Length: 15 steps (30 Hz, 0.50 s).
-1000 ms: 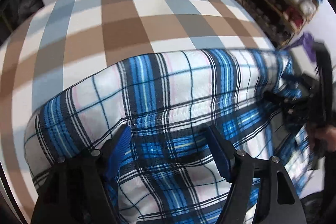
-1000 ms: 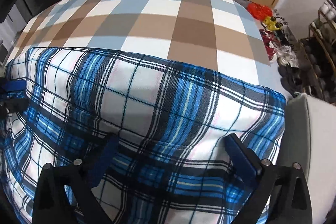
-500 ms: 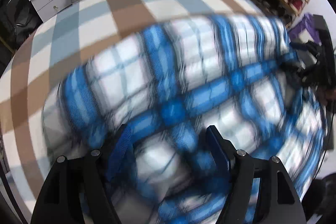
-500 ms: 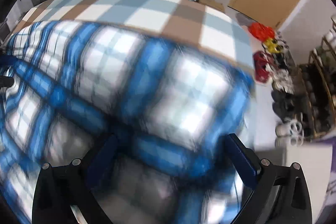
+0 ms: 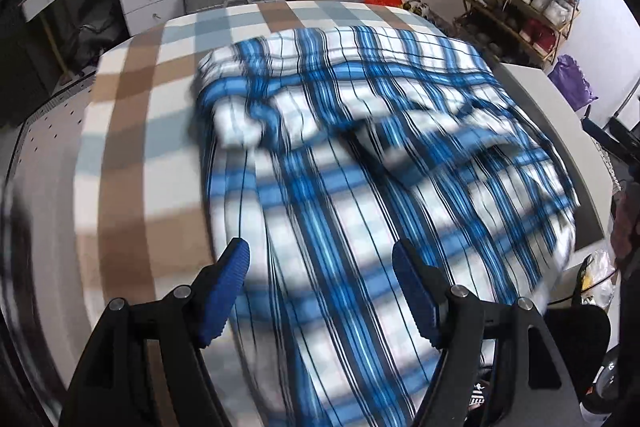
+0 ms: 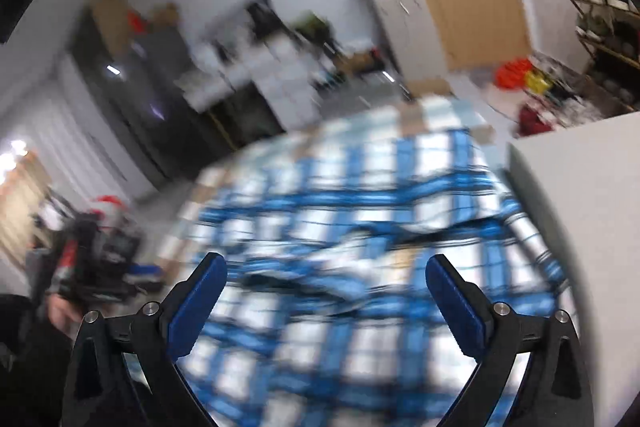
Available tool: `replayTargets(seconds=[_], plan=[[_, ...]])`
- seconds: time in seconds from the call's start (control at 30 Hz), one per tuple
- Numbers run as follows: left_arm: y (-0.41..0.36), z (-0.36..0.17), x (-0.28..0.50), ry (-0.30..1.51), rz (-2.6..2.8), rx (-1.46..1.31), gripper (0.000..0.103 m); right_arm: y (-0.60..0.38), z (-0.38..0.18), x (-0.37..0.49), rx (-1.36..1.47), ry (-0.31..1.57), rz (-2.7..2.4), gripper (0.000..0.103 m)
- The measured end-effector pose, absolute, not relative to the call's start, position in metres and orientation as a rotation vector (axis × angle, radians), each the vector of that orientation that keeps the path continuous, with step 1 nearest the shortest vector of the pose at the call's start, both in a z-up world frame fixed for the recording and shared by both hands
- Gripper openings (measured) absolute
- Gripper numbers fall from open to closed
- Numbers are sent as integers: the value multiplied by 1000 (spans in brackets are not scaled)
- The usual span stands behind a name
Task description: Fold large clothes
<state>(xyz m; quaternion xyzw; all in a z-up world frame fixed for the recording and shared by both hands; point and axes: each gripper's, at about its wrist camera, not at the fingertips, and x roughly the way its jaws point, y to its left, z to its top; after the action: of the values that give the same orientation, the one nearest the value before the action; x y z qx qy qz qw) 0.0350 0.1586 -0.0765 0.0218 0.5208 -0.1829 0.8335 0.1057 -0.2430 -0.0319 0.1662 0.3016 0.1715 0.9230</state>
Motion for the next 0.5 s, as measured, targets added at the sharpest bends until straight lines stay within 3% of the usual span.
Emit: replayTargets(seconds=[0.2,0.5], plan=[[136,-81,3,1001,-265,122,70,-209,-41,28,302,411,379,103],[156,-95,-23,1020,-244,-36,70,-215,-79,19,331,606,286,103]])
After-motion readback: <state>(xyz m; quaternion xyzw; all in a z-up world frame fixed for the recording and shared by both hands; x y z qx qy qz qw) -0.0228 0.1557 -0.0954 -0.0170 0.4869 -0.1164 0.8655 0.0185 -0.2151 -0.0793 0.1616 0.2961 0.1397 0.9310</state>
